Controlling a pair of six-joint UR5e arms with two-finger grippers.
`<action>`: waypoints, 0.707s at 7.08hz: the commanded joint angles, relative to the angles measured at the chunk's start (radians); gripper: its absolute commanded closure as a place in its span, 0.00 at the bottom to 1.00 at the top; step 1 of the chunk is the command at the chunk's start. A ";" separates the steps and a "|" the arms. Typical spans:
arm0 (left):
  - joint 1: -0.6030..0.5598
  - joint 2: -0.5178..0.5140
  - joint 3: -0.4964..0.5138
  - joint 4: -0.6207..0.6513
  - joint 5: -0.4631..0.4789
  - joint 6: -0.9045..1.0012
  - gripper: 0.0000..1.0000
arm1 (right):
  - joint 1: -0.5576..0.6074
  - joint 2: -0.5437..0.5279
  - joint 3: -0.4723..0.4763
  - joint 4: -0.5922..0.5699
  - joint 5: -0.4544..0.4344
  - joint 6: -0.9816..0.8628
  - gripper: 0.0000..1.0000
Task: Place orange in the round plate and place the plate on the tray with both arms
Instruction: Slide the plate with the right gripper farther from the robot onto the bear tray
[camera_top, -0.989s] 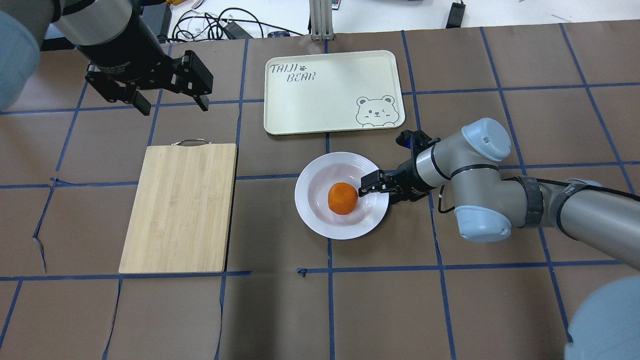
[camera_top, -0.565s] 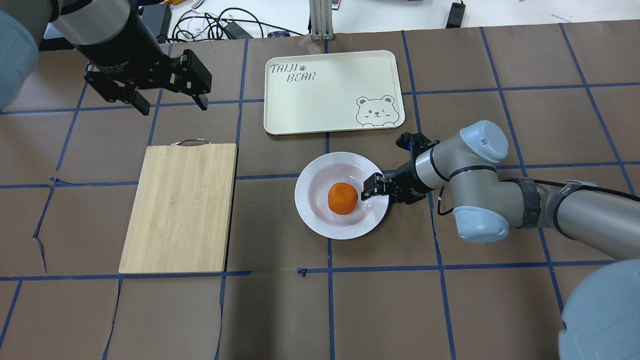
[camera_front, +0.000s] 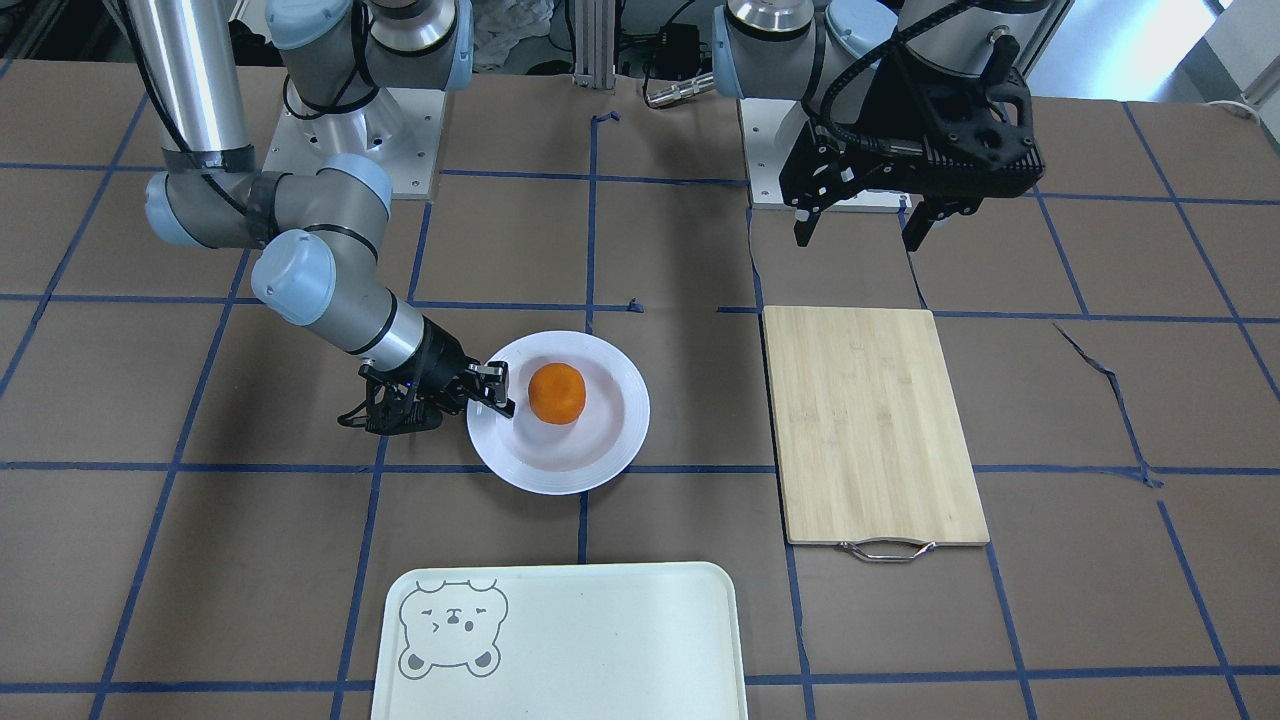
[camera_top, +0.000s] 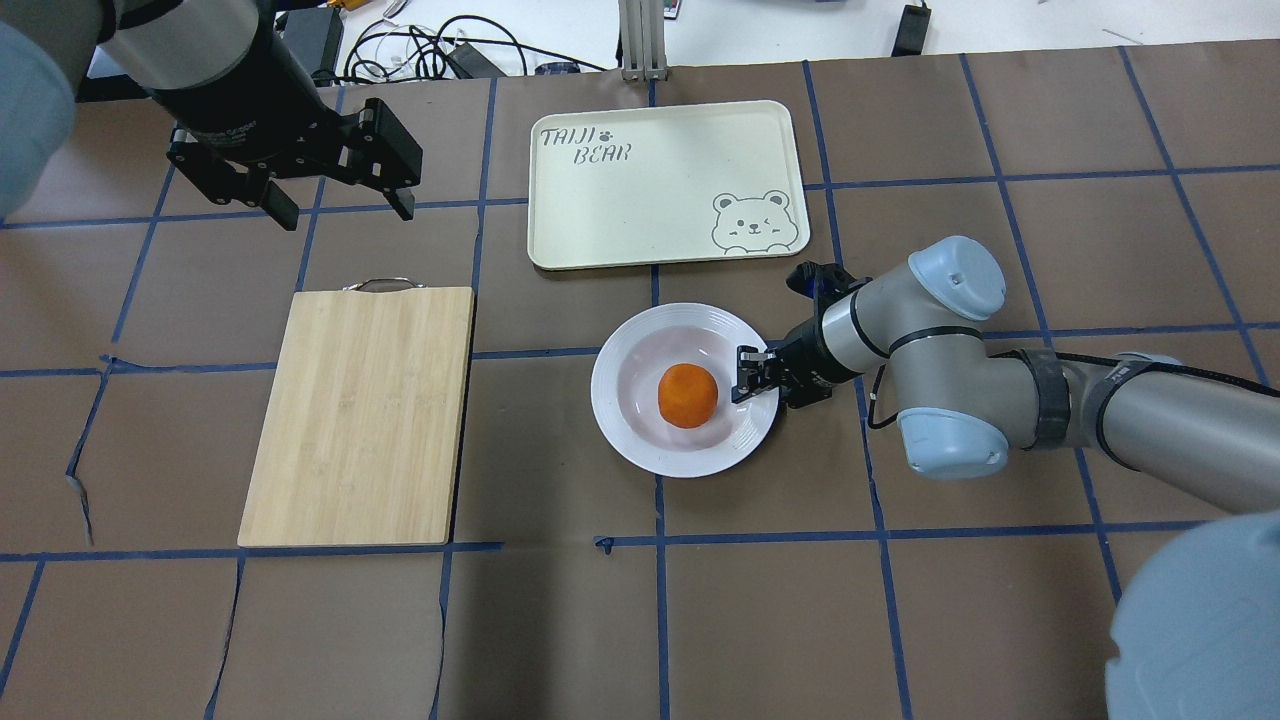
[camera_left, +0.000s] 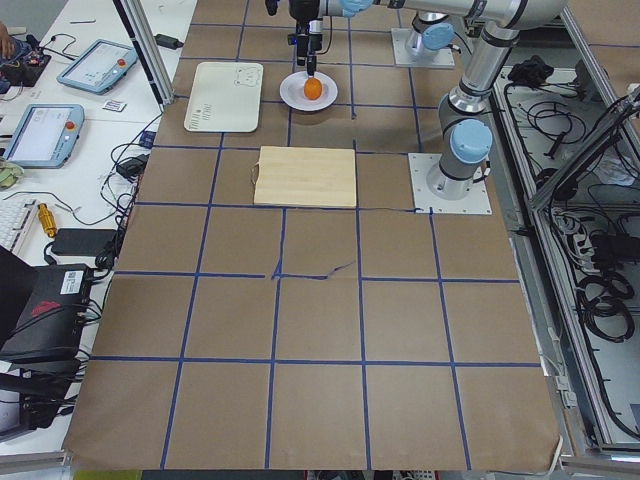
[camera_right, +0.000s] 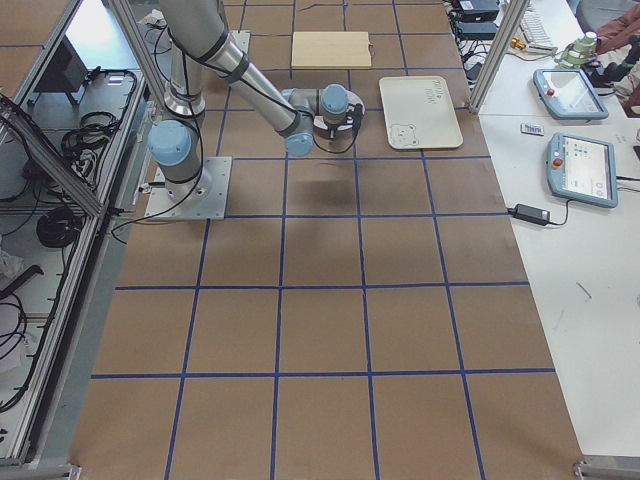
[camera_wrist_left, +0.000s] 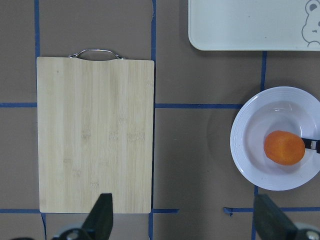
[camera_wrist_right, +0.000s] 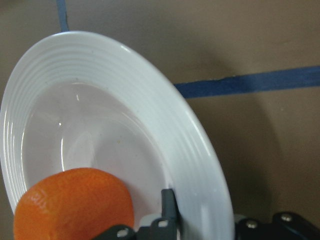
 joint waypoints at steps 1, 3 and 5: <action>0.002 0.000 0.000 0.000 0.000 0.000 0.00 | 0.021 -0.002 -0.016 -0.002 -0.020 0.036 1.00; 0.002 0.002 0.000 -0.002 0.003 0.000 0.00 | 0.012 -0.013 -0.092 0.016 -0.044 0.081 1.00; 0.002 0.002 0.000 -0.002 0.003 0.000 0.00 | 0.003 0.001 -0.172 0.050 -0.040 0.142 1.00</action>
